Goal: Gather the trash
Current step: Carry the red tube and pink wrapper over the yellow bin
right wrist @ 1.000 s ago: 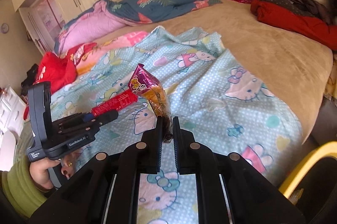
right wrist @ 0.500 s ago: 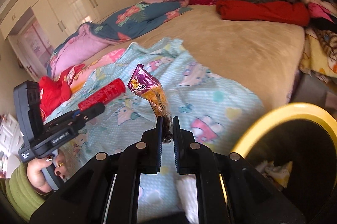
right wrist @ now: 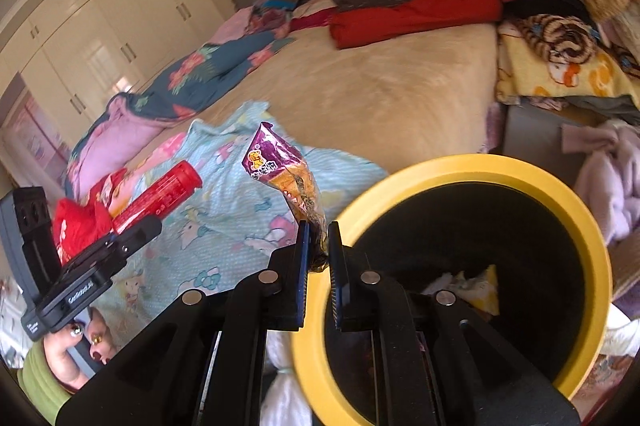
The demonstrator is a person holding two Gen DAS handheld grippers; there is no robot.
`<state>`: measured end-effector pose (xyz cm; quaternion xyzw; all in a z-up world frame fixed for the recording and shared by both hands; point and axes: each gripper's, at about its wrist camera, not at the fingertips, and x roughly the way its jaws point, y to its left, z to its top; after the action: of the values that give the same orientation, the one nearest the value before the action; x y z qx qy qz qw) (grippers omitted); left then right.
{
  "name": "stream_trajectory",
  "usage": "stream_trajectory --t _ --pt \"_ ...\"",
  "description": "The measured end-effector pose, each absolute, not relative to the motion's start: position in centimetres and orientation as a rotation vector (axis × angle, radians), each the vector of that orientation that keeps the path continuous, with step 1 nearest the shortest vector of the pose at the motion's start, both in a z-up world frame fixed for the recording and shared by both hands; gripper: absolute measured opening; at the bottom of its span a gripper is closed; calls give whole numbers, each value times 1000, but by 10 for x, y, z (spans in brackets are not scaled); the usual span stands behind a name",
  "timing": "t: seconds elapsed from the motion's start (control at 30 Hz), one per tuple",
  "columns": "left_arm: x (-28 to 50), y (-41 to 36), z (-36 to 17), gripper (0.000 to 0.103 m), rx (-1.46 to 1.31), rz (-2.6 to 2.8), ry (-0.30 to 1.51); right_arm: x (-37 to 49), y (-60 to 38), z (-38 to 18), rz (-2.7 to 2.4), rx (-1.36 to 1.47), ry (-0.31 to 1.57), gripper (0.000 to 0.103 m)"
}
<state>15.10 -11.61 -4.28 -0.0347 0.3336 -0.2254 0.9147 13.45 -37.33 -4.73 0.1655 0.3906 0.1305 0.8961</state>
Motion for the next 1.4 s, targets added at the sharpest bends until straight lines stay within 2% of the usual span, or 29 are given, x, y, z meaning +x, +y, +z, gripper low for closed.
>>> stream_trajectory --t 0.83,1.4 --pt "106 -205 -37 24 49 -671 671 90 -447 -25 109 425 699 10" --pt "96 -231 -46 24 88 -729 685 80 -487 -42 -21 516 677 9"
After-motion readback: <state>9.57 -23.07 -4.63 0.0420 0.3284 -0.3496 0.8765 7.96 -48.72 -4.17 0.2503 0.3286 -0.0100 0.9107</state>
